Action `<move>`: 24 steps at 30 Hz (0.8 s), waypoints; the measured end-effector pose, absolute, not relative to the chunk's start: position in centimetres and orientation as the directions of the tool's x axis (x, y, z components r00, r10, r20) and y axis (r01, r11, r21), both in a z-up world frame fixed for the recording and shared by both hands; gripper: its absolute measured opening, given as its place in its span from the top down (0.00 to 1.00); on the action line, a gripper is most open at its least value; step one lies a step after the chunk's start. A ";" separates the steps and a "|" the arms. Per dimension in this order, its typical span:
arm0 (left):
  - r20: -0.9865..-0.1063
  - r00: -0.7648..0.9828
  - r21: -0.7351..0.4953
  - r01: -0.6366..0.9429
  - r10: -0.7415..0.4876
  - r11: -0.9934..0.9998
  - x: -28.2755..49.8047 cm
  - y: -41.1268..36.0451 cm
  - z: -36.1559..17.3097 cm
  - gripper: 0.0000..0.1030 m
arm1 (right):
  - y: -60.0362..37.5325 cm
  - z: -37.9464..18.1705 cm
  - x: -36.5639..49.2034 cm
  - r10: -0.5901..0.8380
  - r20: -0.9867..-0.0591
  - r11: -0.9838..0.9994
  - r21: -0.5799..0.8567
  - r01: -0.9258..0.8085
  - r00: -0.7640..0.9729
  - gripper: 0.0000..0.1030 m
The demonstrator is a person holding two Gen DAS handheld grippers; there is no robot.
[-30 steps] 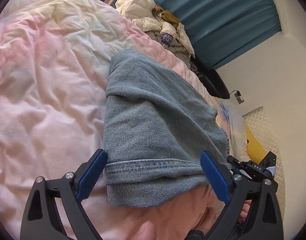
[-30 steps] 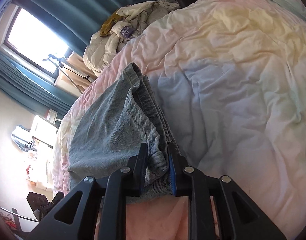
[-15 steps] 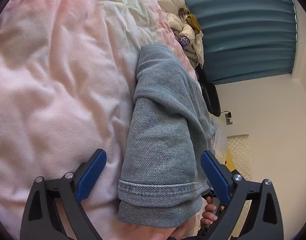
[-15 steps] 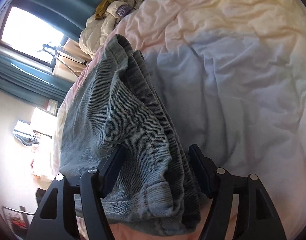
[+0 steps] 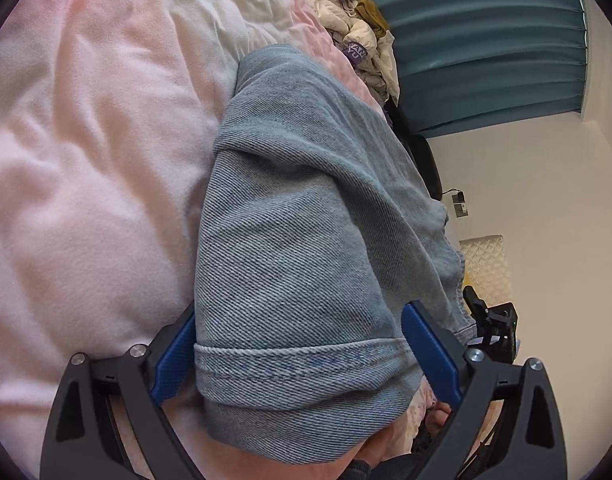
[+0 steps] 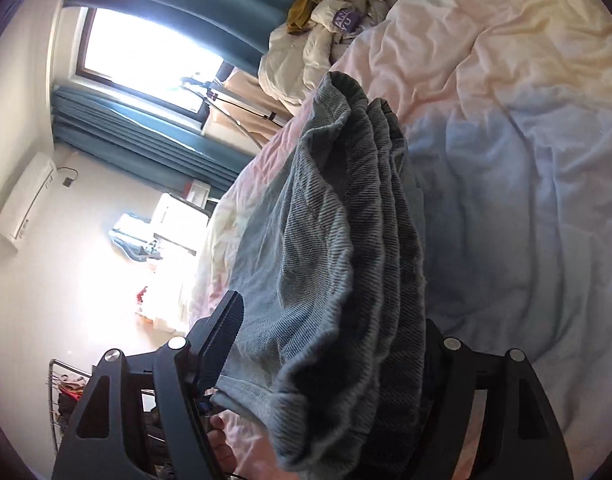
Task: Fold clothes
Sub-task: 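Grasp the jeans hem with the left gripper while the right gripper holds the jeans, then lift and carry the folded jeans with both grippers toward the yellow plush toy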
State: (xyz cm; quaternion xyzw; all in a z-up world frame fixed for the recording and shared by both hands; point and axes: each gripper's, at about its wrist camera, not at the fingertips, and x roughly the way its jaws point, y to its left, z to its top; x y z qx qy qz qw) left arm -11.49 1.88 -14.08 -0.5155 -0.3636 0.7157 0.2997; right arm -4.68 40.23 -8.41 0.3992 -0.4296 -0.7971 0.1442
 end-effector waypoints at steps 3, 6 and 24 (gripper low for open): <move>-0.540 -0.269 -0.816 -0.066 0.798 -0.574 -11.8 2.8 -14.0 0.06 | 40.7 -10.4 -5.4 -0.538 -0.597 -0.618 0.759 -0.203 -0.595 0.27; -0.581 -0.291 -0.779 -0.073 0.760 -0.623 -11.6 3.5 -13.8 0.11 | 41.0 -12.0 -6.2 -0.514 -0.660 -0.657 0.714 -0.244 -0.548 0.28; -0.673 -0.402 -0.642 -0.100 0.621 -0.760 -9.9 4.2 -10.1 0.70 | 39.5 -8.3 -5.7 -0.435 -0.663 -0.751 0.640 -0.161 -0.610 0.77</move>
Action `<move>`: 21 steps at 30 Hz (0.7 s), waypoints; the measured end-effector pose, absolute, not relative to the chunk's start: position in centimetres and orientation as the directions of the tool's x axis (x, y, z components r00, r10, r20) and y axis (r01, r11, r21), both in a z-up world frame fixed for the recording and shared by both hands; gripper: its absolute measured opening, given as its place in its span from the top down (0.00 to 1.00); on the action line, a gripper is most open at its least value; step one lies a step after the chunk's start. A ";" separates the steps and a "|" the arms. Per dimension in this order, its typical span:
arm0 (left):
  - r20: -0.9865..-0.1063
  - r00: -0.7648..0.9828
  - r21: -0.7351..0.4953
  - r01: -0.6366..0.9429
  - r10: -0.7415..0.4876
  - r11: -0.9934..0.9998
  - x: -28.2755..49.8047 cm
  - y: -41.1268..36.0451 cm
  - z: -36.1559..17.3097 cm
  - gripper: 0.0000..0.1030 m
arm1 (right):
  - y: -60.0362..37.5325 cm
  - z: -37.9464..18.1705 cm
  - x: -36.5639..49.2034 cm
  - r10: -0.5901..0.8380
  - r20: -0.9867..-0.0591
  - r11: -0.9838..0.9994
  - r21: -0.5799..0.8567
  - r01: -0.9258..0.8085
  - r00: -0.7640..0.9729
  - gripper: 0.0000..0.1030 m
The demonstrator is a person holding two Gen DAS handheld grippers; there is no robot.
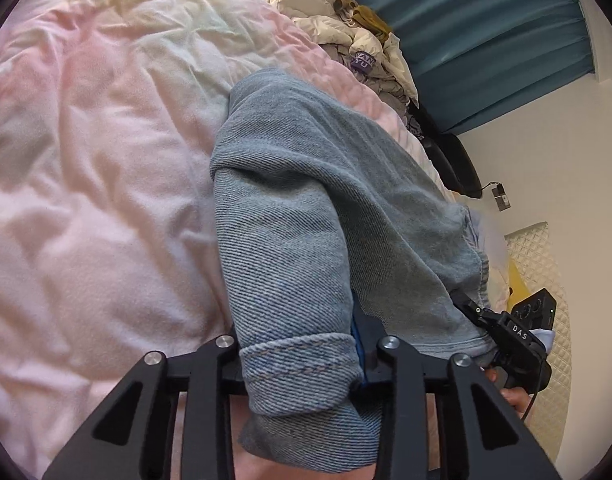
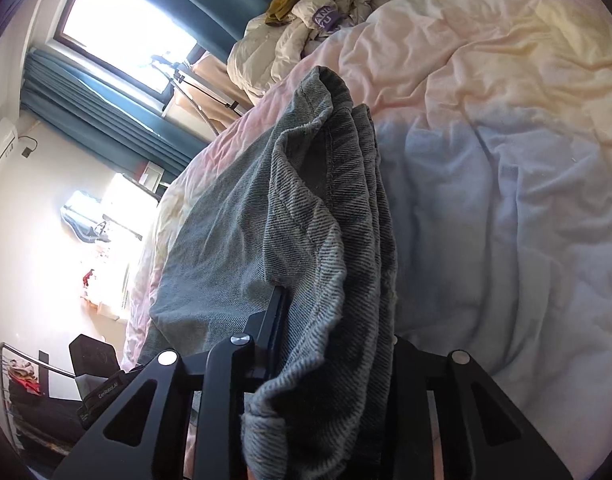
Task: Fold clothes
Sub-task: 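Lift and carry the folded jeans with both grippers toward the yellow plush toy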
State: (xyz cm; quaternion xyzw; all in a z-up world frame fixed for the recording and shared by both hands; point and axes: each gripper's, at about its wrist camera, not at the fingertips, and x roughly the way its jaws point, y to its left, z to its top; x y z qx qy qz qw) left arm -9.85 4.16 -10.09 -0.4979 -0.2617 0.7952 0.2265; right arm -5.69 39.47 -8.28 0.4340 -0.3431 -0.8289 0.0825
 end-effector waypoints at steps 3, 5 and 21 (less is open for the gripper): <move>-0.682 -0.441 -0.600 -0.119 0.583 -0.791 -9.5 4.4 -8.5 0.72 | 38.8 -6.7 -5.6 -0.421 -0.650 -0.762 0.632 -0.143 -0.633 0.79; -0.685 -0.465 -0.574 -0.129 0.561 -0.809 -9.3 4.5 -7.2 0.73 | 38.7 -5.6 -5.6 -0.414 -0.638 -0.759 0.636 -0.142 -0.649 0.80; -0.644 -0.473 -0.497 -0.341 0.602 -0.798 -8.1 19.3 2.7 0.74 | 49.4 5.0 1.4 -0.285 -0.588 -0.796 0.586 -0.155 -0.757 0.81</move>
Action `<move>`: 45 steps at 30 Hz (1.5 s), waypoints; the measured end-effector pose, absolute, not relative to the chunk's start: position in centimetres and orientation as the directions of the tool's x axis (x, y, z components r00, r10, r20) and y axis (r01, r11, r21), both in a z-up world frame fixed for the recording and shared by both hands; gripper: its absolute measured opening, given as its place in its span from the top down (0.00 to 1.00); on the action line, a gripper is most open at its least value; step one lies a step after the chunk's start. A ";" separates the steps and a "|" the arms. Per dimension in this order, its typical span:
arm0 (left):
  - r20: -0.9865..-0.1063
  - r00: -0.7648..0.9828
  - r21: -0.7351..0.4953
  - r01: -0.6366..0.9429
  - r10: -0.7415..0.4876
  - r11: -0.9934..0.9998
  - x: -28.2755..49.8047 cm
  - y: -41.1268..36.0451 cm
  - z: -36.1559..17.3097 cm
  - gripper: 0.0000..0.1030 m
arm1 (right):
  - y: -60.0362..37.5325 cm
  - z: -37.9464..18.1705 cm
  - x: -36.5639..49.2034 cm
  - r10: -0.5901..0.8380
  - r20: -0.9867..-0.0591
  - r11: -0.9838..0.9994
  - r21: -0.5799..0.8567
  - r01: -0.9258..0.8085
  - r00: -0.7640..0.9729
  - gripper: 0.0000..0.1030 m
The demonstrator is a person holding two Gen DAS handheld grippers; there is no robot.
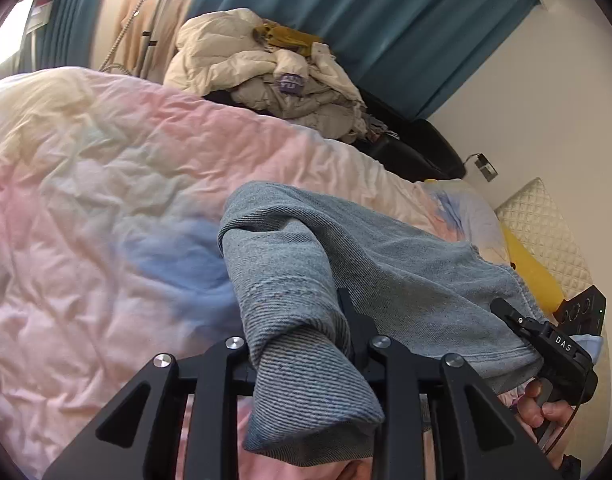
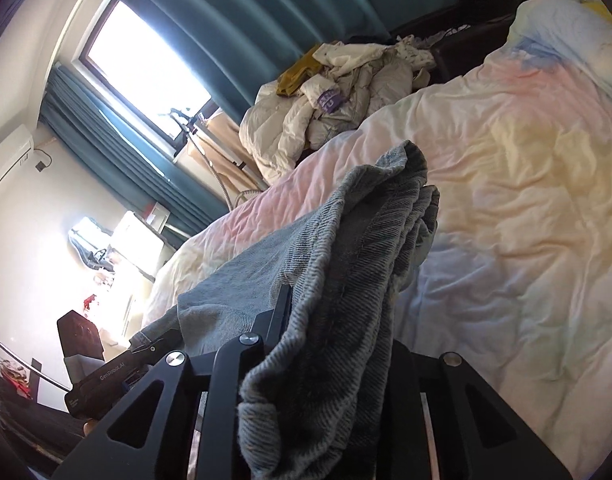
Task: Fold clothes
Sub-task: 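Lift and carry the folded jeans with both grippers toward the yellow plush toy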
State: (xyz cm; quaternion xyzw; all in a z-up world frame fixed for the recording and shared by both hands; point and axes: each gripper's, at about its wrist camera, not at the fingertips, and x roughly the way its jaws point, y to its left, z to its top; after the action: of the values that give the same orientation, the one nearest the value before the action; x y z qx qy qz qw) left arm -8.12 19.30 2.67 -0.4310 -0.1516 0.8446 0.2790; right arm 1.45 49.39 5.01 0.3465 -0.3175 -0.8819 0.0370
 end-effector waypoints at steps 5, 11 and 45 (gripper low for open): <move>-0.609 -0.416 -0.505 -0.455 0.676 -0.734 -6.7 30.1 4.2 0.74 | 57.9 7.2 6.3 -0.164 -0.568 -0.791 0.564 -0.237 -0.806 0.81; -0.601 -0.306 -0.519 -0.554 0.739 -0.651 -4.5 42.9 3.8 0.74 | 68.1 8.2 12.9 -0.003 -0.565 -0.786 0.511 -0.347 -0.825 0.81; -0.814 -0.160 -0.248 -0.774 0.558 -0.583 0.0 60.9 -8.6 0.46 | 79.2 -12.0 22.6 0.279 -0.730 -0.654 0.332 -0.680 -0.624 0.77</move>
State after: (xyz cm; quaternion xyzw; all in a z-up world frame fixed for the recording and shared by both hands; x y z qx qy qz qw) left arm 0.03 60.87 -8.65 -0.4738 0.1137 0.7529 0.4424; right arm 22.65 79.16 -11.98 0.3285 -0.3052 -0.8479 -0.2828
